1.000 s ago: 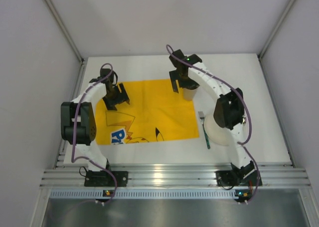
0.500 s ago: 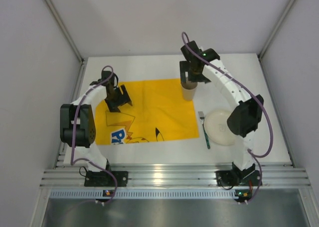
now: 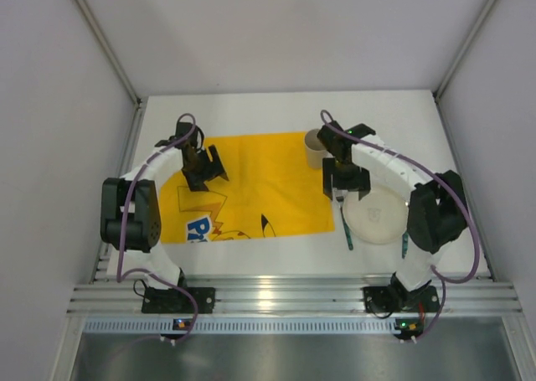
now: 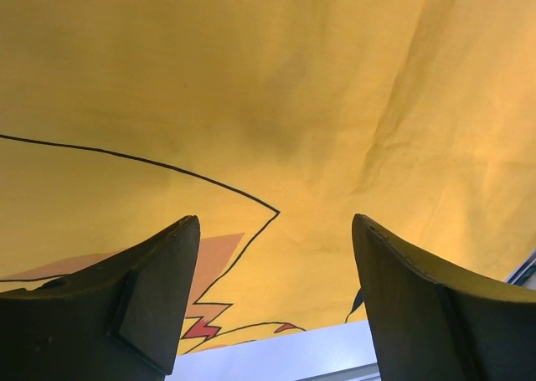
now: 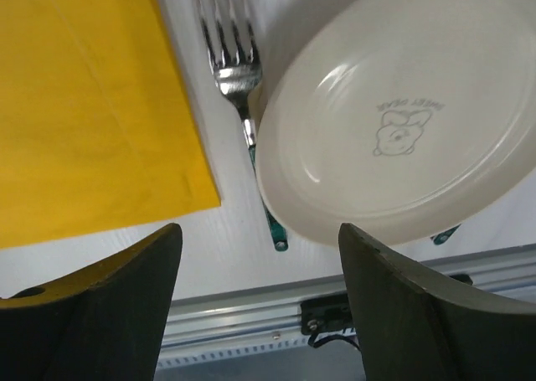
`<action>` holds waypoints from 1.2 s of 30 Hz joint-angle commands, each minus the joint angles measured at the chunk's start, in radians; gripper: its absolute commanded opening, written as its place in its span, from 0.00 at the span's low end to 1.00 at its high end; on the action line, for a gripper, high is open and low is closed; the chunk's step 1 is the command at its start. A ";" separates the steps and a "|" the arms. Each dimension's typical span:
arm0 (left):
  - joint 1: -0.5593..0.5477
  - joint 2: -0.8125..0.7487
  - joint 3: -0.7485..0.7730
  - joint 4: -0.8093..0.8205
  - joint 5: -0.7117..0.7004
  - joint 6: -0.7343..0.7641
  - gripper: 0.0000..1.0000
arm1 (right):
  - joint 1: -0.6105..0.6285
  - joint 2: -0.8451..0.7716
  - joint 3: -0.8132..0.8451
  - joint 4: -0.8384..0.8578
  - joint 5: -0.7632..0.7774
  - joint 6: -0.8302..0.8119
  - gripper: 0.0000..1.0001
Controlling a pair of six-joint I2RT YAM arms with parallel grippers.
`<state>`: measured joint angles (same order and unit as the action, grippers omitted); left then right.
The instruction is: Set the dinner table for one person
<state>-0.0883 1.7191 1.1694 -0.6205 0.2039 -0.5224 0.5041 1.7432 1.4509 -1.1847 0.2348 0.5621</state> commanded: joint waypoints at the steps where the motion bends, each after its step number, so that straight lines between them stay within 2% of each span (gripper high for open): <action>1: -0.007 -0.049 -0.008 0.033 0.014 -0.005 0.78 | 0.043 -0.051 -0.090 0.069 -0.071 0.059 0.75; 6: -0.010 -0.073 -0.040 0.039 0.022 -0.011 0.79 | 0.051 -0.036 -0.216 0.160 -0.081 0.064 0.65; 9: -0.024 -0.076 -0.043 0.044 0.028 -0.016 0.78 | 0.051 -0.005 -0.256 0.206 -0.063 0.056 0.46; 10: -0.033 -0.073 -0.042 0.044 0.028 -0.016 0.78 | 0.051 0.004 -0.262 0.214 -0.057 0.055 0.37; 12: -0.042 -0.072 -0.037 0.039 0.025 -0.014 0.78 | 0.051 0.022 -0.271 0.235 -0.051 0.048 0.26; 13: -0.047 -0.072 -0.037 0.038 0.022 -0.014 0.78 | 0.051 0.025 -0.268 0.237 -0.040 0.047 0.16; 16: -0.048 -0.081 -0.030 0.024 0.006 -0.011 0.78 | 0.051 0.024 -0.259 0.244 -0.028 0.030 0.08; 18: -0.048 -0.081 -0.019 0.018 -0.015 -0.011 0.78 | 0.050 0.024 -0.247 0.250 -0.025 0.003 0.07; 21: -0.053 -0.087 -0.008 -0.001 -0.053 -0.018 0.78 | 0.050 0.035 -0.219 0.254 -0.014 -0.039 0.00; 26: -0.087 -0.134 0.012 -0.066 -0.121 -0.063 0.78 | 0.050 0.004 -0.155 0.202 0.034 -0.080 0.00; 36: -0.251 -0.257 0.070 -0.197 -0.241 -0.156 0.78 | 0.051 -0.309 0.023 -0.126 0.276 -0.008 0.00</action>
<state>-0.3077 1.5414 1.2148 -0.7429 0.0242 -0.6189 0.5537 1.5494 1.3804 -1.1530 0.3767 0.5186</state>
